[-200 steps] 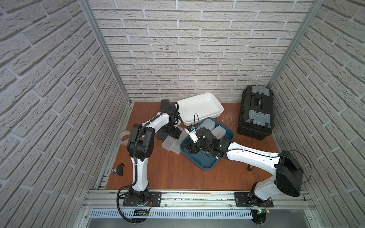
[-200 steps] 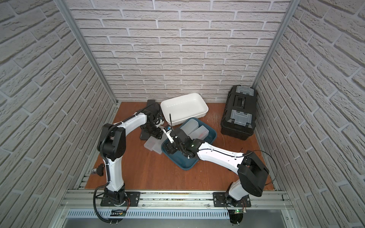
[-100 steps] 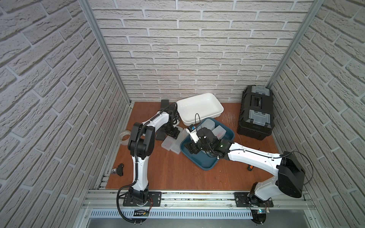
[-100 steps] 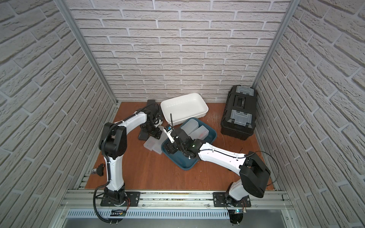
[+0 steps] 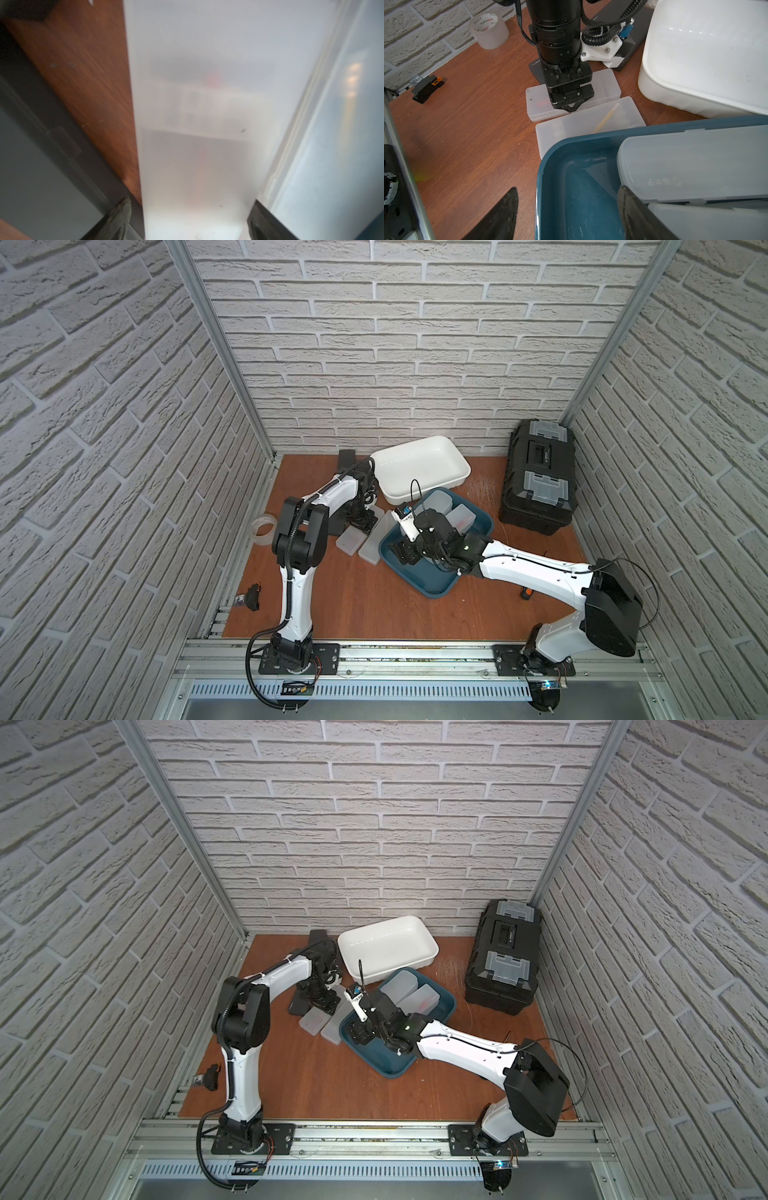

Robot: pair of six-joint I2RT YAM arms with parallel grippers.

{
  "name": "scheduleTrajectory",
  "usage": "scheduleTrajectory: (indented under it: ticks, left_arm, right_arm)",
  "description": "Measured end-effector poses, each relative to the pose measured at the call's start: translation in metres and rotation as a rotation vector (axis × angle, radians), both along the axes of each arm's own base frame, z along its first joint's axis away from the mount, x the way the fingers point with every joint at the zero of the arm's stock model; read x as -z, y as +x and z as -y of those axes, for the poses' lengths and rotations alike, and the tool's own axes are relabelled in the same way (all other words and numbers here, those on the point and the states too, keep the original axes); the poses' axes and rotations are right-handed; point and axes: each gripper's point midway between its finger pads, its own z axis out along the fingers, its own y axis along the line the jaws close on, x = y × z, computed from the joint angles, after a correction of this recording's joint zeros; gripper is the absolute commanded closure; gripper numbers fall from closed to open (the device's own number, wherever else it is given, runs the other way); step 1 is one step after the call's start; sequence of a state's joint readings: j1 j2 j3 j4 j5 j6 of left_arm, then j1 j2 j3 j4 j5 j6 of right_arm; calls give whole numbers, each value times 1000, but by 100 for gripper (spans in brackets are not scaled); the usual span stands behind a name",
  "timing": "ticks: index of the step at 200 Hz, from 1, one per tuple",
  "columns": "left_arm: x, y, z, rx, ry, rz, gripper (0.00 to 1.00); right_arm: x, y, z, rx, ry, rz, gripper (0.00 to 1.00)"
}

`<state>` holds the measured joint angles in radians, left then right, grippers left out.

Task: Place the pencil cases by color into the storage box
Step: Pick up the pencil case from the center of the board.

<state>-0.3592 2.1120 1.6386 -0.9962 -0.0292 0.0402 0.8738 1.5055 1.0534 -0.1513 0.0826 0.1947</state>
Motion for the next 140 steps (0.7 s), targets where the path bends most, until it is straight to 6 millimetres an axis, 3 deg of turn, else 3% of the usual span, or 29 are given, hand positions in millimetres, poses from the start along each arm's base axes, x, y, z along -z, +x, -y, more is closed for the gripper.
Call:
scheduleTrajectory:
  ticks: [26, 49, 105, 140]
  left_arm:
    - [1, 0, 3, 5, 0, -10, 23]
    - [2, -1, 8, 9, 2, -17, 34]
    - [-2, 1, 4, -20, -6, -13, 35]
    - [-27, 8, -4, -69, -40, 35, 34]
  right_arm:
    - [-3, 0, 1, 3, 4, 6, 24]
    - [-6, 0, 2, 6, 7, 12, 24]
    - [-7, 0, 3, 8, 9, 15, 24]
    - [-7, 0, 3, 8, 9, 15, 24]
